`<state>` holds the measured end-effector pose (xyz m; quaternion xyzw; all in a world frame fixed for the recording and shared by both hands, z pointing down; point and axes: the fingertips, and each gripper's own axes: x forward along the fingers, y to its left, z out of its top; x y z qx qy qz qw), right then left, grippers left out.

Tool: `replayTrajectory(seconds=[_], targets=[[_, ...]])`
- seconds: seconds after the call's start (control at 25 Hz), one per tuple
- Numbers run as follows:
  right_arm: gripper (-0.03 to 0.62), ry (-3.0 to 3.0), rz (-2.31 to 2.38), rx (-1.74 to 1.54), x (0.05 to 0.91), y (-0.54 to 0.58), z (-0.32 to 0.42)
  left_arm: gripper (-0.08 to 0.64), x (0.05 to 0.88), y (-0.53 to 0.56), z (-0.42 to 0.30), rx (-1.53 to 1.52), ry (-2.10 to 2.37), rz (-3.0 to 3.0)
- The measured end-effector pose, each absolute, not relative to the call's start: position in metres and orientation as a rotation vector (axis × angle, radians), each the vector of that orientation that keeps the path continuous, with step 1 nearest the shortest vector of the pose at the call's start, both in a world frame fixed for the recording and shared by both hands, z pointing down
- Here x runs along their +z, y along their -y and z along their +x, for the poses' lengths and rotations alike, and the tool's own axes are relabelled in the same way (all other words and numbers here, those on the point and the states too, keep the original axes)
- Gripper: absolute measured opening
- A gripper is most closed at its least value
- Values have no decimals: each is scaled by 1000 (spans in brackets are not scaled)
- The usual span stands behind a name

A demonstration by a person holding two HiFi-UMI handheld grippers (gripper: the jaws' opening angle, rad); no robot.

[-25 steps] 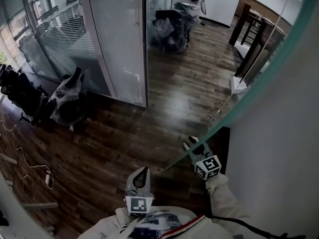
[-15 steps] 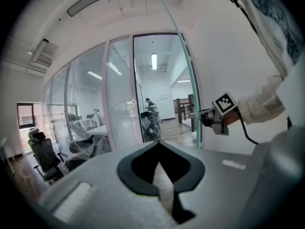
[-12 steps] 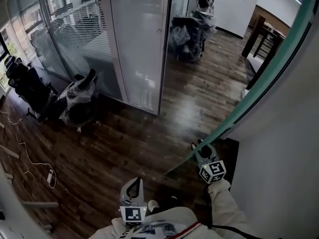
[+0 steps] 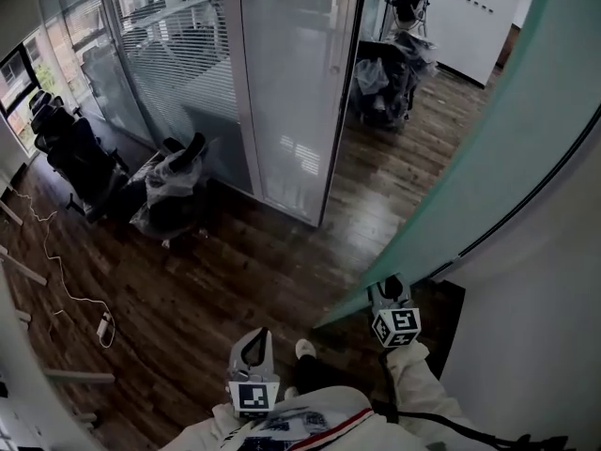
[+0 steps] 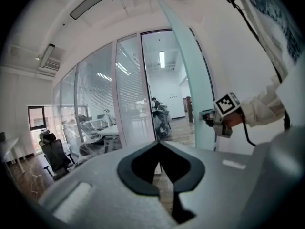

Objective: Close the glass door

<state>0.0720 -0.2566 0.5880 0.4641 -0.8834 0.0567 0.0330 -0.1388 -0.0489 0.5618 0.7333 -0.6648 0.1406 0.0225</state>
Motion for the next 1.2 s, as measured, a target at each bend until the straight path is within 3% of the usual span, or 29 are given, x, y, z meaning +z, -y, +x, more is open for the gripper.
replayTrajectory(seconds=[1.2], targets=[[140, 2626, 1528, 119, 591, 363, 10, 3, 552, 179, -173, 507, 2144, 2138]])
